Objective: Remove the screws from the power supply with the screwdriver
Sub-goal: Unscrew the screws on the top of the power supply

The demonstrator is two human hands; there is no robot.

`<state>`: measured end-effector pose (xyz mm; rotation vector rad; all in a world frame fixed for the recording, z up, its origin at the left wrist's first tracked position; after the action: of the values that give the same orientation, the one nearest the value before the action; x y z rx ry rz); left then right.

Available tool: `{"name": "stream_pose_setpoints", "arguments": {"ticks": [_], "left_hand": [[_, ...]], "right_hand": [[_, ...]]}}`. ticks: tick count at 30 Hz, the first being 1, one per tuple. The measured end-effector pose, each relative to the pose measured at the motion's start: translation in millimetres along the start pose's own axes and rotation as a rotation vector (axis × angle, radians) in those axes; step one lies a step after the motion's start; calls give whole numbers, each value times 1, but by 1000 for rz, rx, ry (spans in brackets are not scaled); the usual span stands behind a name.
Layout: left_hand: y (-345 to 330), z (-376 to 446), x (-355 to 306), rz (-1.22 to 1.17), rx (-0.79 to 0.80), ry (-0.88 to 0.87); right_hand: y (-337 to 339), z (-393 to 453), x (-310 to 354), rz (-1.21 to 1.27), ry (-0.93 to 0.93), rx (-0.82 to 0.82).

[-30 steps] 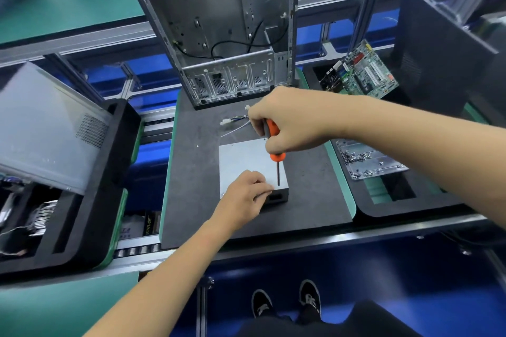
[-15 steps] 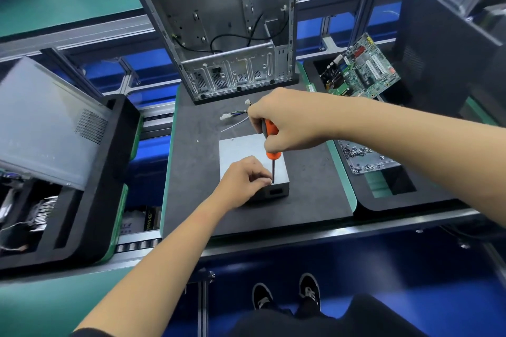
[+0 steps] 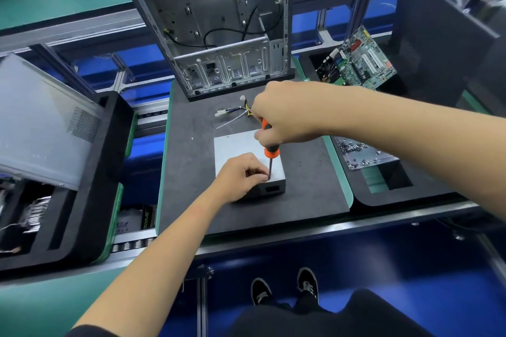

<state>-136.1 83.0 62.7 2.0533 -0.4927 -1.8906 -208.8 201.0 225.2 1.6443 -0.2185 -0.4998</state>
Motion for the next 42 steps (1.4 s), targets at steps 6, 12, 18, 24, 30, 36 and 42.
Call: {"name": "stream_pose_setpoints", "arguments": {"ticks": [6,12,18,24,30,36,42], "left_hand": [[4,-4,-1,-77,18,-1],[4,-8,0,-73,-1,-25],[0,-14,1,34,14,-102],[3,-12,6,-116,-111,-70],[-1,-7,6,-81,-97,-55],[-2,-4,7,-47,-66,-18],[4,3,3,-19,29,-42]], "right_hand": [[0,0,-6,18,44,56],[1,-3,-19,106,7,32],[1,-5,-23,161,-25,0],[-2,-3,-20,163,-5,9],[-4,-1,-19,163,2,3],[-4,0,-20,146,1,-2],[3,3,-10,69,110,-6]]}}
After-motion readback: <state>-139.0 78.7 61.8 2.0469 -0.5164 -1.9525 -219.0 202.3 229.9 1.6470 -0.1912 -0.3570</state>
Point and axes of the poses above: each hand's wrist, its own z-axis towards the middle knuckle, its own y-axis out of the back of the hand, x = y × z, the point moved 3 cm from there along z, towards the middle knuckle, and after that the axes turned 14 degrees about -z, right-handed, at the moved point
